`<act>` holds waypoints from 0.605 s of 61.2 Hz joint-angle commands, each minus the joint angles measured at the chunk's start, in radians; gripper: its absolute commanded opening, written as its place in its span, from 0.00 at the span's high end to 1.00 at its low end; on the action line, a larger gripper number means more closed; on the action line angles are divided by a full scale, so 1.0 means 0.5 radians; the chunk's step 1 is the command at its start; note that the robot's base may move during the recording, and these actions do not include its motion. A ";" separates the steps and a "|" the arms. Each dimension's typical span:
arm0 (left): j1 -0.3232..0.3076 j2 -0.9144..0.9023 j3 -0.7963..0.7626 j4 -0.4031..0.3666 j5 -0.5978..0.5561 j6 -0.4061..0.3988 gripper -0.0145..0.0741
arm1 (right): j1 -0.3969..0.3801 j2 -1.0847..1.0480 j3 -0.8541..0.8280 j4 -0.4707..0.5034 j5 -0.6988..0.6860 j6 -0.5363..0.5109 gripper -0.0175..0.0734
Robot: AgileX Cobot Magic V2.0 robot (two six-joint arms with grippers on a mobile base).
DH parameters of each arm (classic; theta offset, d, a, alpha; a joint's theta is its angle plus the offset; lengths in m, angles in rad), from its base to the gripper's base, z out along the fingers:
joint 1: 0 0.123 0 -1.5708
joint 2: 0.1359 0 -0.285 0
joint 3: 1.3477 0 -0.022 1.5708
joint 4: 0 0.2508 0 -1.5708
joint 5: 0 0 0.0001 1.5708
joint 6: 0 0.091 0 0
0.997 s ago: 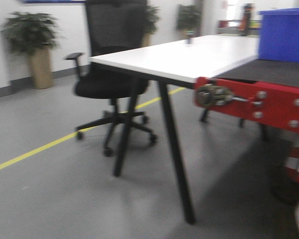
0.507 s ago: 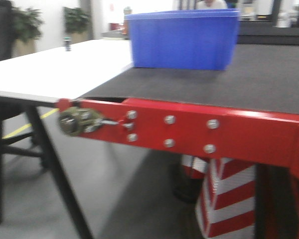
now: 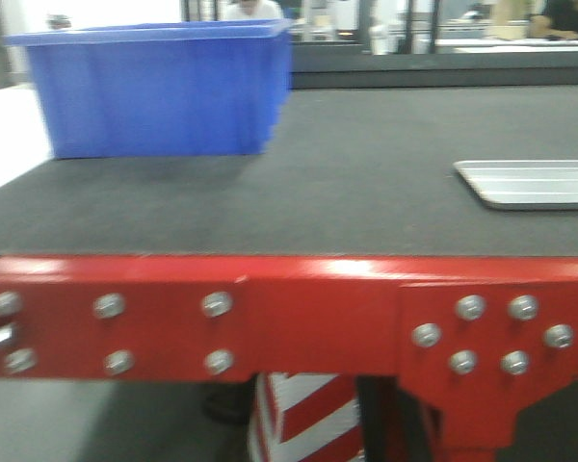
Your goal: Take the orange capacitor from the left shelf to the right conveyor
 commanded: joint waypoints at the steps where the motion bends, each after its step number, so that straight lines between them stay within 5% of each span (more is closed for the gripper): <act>1: 0.001 -0.018 -0.009 -0.007 -0.175 -0.003 0.98 | -0.011 0.035 -0.055 -0.011 -0.181 -0.010 0.67; 37: 0.001 -0.018 -0.009 -0.007 -0.175 -0.003 0.98 | -0.011 0.035 -0.055 -0.011 -0.181 -0.010 0.67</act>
